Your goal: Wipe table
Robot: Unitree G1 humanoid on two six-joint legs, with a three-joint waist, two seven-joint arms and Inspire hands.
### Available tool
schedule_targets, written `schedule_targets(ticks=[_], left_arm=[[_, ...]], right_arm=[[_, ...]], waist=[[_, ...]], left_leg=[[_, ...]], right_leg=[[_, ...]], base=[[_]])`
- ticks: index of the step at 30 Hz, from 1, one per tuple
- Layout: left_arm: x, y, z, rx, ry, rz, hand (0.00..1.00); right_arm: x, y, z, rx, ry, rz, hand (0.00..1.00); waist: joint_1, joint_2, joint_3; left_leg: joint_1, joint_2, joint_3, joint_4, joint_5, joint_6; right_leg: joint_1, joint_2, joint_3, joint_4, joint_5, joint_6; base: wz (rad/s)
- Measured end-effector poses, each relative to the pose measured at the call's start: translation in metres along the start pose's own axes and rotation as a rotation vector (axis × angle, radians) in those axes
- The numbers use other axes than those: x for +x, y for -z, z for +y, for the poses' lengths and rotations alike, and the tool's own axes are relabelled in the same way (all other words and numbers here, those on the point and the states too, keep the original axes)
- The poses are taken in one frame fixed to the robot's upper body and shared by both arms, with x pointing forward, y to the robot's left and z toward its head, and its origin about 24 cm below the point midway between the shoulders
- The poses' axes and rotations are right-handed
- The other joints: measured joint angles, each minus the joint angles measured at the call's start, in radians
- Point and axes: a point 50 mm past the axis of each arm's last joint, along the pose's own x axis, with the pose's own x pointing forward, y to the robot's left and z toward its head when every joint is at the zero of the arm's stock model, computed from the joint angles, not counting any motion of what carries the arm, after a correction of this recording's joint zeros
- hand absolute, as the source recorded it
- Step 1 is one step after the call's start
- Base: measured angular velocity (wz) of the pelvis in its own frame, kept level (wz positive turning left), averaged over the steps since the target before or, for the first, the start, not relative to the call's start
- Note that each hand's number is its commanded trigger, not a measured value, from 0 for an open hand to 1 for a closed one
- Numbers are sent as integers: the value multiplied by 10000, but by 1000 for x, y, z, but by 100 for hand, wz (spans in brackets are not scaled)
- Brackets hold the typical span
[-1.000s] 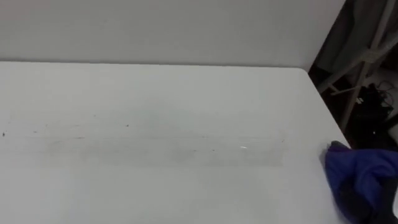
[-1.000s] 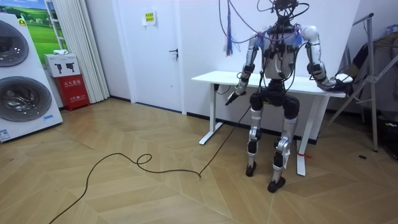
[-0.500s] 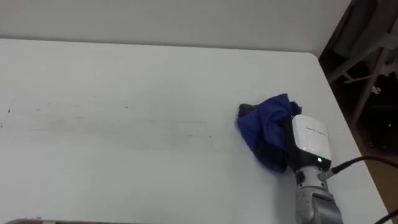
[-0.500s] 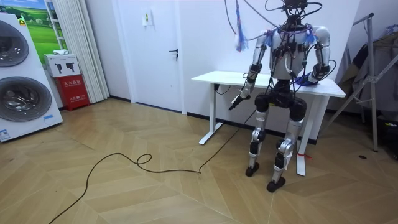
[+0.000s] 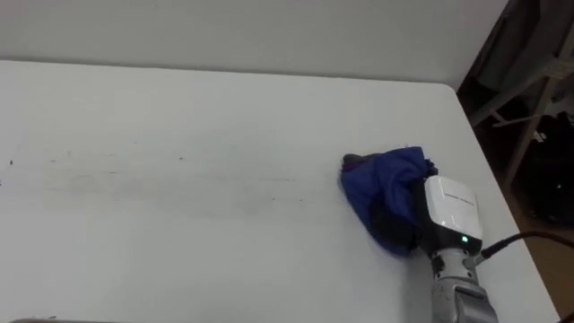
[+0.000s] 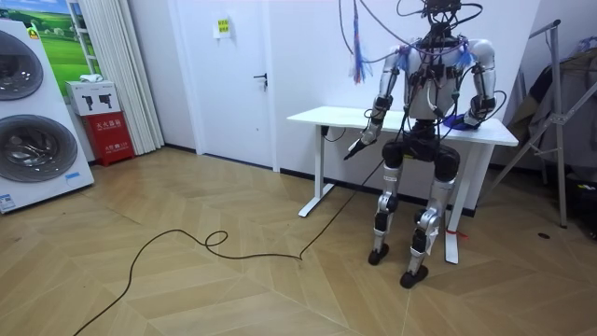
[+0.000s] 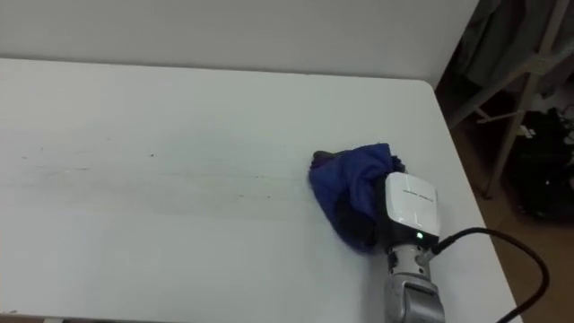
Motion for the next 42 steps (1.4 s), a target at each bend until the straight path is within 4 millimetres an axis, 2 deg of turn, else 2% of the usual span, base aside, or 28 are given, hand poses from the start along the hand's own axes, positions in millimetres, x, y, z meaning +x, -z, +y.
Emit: schedule_targets(ticks=[5,13,18,20,26,29,36,38,42], left_arm=[[0,-1,0,-14,-2,-30,0],[0,-4,0,-343,30,-439,0],[1,-3,2,-714,11,-412,0],[1,-2,5,-921,-34,-462,0],[2,-1,8,-1043,91,-503,0],[2,0,7,-1040,249,-511,0],[3,0,7,-1106,280,-591,0],[3,6,8,-1191,253,-436,0],[3,14,10,-1343,270,-111,0]], right_arm=[[-2,1,1,-78,-27,-9,0],[-5,4,-1,-178,87,-299,0],[-15,11,-8,225,291,-453,0],[-17,11,-9,523,303,-578,0],[-19,9,-17,686,26,-753,0],[-16,11,-26,937,-12,-685,0],[-10,8,-47,2173,662,-914,0],[-7,11,-59,2546,1137,-909,0],[-5,20,-69,2689,1605,-670,0]], waist=[[-35,-6,-45],[-54,-4,-45],[-122,-26,-51],[-251,-62,-40],[-298,-123,10],[-240,-122,29],[-327,-137,42],[-369,-179,50],[-421,-327,70]], left_leg=[[20,-9,-21,4,-3,4],[60,-27,-21,49,-37,26],[34,-52,-17,33,-50,51],[37,-55,-12,17,-53,54],[124,-34,58,9,-84,58],[145,-18,200,30,-107,92],[197,-63,272,-28,-132,142],[314,-91,278,-146,-125,152],[381,-112,282,-269,-128,159]], right_leg=[[36,-5,-2,1,-2,4],[116,-18,-7,-19,-17,28],[134,-26,14,-94,-13,36],[131,-25,46,-93,-8,45],[109,-15,292,15,-17,58],[95,-22,481,8,-25,69],[105,-85,524,21,-29,103],[168,-120,515,26,-49,140],[175,-147,519,24,-63,164]], base=[[0],[0],[0],[0],[-6],[-10],[-2],[0],[0]])
